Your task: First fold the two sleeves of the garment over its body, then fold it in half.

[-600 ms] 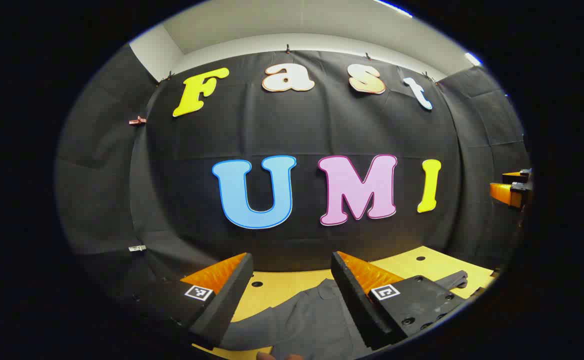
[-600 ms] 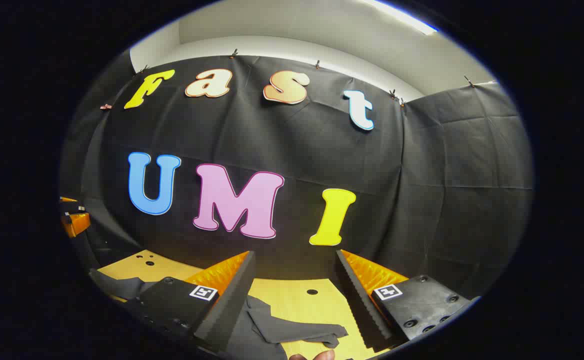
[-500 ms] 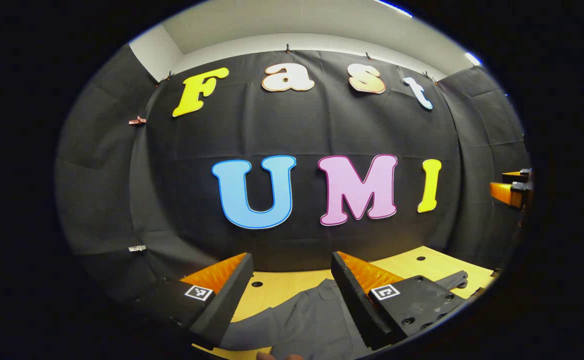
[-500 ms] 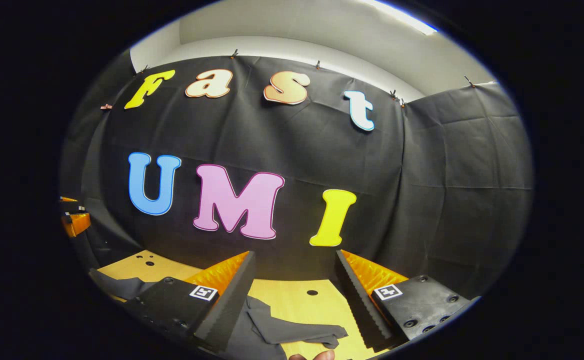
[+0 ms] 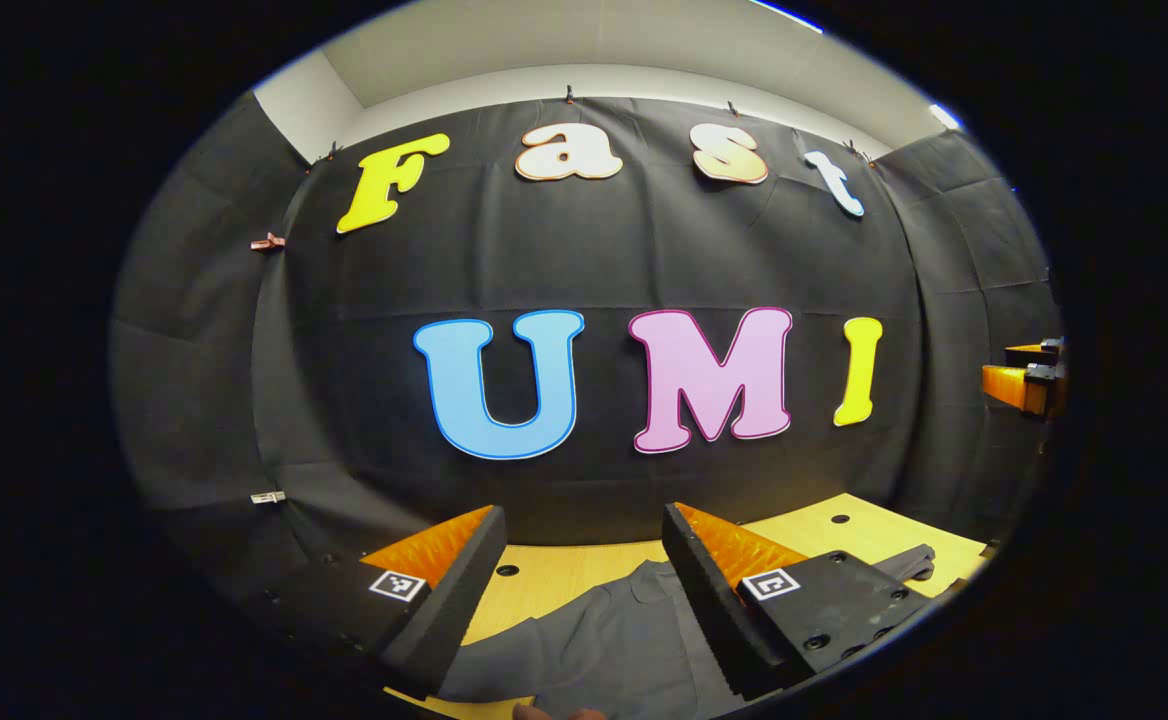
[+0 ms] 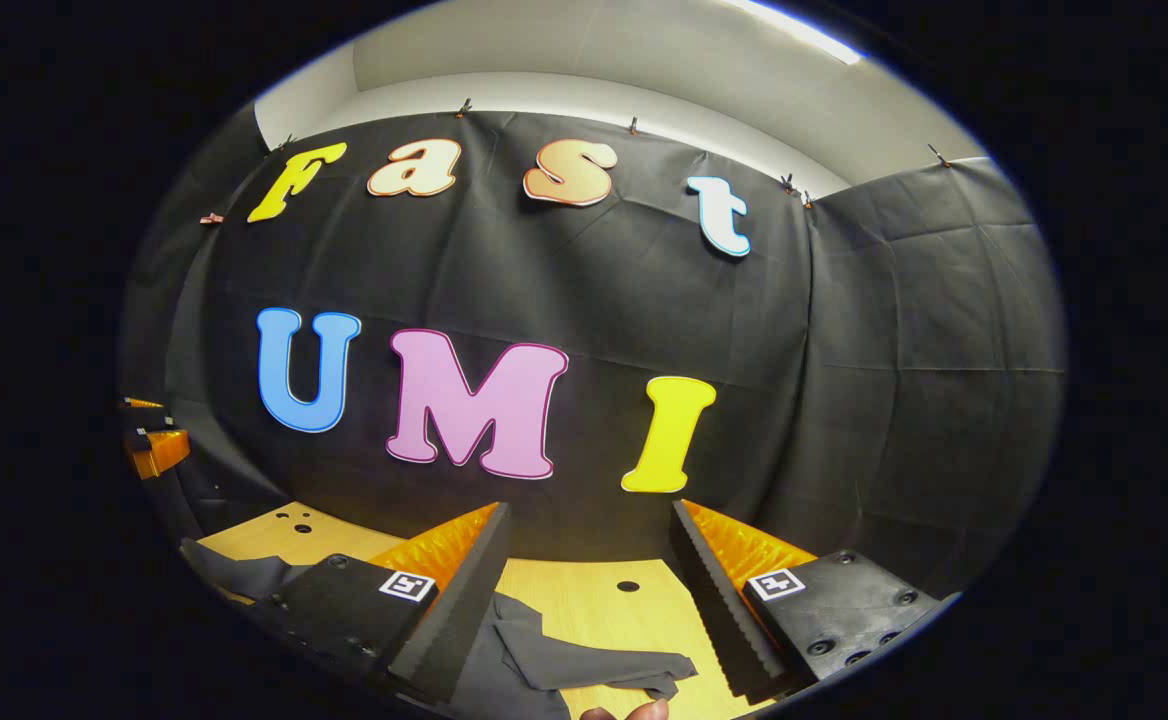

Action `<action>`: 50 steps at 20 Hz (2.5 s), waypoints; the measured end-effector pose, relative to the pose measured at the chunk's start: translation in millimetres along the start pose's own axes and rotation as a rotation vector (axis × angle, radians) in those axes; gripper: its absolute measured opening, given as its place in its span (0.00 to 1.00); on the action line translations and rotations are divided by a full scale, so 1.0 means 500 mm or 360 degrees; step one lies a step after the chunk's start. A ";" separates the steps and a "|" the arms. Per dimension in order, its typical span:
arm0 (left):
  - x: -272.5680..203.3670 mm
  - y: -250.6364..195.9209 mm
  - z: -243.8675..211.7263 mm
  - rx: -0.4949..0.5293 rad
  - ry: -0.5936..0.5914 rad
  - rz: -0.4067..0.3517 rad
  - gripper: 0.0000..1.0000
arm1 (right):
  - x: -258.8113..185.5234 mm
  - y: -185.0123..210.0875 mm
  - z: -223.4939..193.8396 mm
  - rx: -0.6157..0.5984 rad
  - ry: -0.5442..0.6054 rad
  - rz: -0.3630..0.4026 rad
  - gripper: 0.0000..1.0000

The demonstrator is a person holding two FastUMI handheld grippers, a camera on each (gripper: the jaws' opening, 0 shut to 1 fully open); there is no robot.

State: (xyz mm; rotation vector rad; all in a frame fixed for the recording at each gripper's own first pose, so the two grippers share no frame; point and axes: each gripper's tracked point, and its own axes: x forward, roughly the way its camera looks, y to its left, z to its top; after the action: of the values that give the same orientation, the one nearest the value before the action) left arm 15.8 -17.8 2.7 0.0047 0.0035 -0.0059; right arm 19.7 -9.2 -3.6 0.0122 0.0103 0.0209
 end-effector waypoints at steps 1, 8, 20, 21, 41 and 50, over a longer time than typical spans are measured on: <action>0.002 -0.003 0.002 0.0007 0.0000 -0.0003 0.99 | 0.002 -0.002 -0.002 -0.0002 0.0001 0.0000 1.00; 0.021 -0.022 0.001 0.0014 0.0007 -0.0011 0.99 | 0.022 -0.014 -0.020 -0.0005 0.0033 0.0001 0.97; 0.043 -0.076 -0.008 0.0045 0.0049 0.0006 0.99 | 0.077 -0.112 -0.176 -0.0008 0.0264 -0.0019 0.97; 0.046 -0.081 -0.007 0.0050 0.0056 0.0009 0.99 | 0.082 -0.121 -0.195 -0.0008 0.0291 -0.0014 0.97; 0.069 -0.158 -0.025 0.0086 0.0240 0.0236 0.97 | 0.161 -0.254 -0.720 0.0193 0.1002 0.0042 0.96; 0.046 -0.152 -0.050 0.0059 0.0351 0.0355 0.97 | 0.182 -0.276 -0.891 0.0257 0.1256 0.0041 0.96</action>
State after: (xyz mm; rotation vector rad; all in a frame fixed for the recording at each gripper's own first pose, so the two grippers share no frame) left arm 38.4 -93.8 -22.7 0.0430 0.2236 0.2176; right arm 108.9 -139.7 -451.5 0.1653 0.8009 0.0495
